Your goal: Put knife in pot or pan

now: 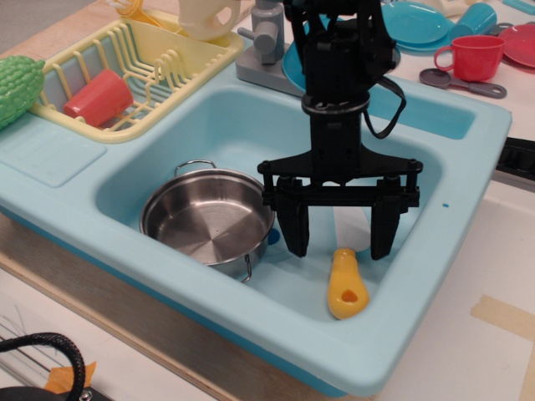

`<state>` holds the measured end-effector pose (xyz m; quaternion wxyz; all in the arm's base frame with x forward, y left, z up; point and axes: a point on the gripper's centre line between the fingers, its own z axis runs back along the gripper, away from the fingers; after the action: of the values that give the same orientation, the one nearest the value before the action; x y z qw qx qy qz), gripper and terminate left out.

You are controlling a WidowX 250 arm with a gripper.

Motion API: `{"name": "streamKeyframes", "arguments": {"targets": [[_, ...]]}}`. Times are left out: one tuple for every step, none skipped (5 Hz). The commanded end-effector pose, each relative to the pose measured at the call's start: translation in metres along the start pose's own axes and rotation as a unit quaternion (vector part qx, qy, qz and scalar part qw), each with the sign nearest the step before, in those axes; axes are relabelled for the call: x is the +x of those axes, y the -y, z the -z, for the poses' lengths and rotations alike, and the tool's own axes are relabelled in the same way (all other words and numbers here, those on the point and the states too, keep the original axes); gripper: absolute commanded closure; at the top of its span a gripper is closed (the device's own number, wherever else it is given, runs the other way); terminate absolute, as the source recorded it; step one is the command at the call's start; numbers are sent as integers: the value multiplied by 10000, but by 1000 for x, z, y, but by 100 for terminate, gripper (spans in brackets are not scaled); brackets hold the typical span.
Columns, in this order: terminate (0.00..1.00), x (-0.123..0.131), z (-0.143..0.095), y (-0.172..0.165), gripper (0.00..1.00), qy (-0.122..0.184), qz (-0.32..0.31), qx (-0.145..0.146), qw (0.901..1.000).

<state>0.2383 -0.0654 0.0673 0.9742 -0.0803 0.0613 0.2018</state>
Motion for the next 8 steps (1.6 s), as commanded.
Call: {"name": "streamKeyframes", "arguments": {"targets": [[0,2,7,-5,0,99,-31,-236,9997],[0,2,16,-6,0,171,-55,-325,9993],[0,6,21,-2,100,102,-131,-307,9994],[0,7,18,0,100,132,-161,-245,9995],[0,9,11,5,100,110,-172,-125,9997],[0,11,-5,11,100,238,-126,48,9996],[0,17,-26,17,100,415,-154,273,9986],[0,17,-33,13,100,649,-502,485,9954]]}}
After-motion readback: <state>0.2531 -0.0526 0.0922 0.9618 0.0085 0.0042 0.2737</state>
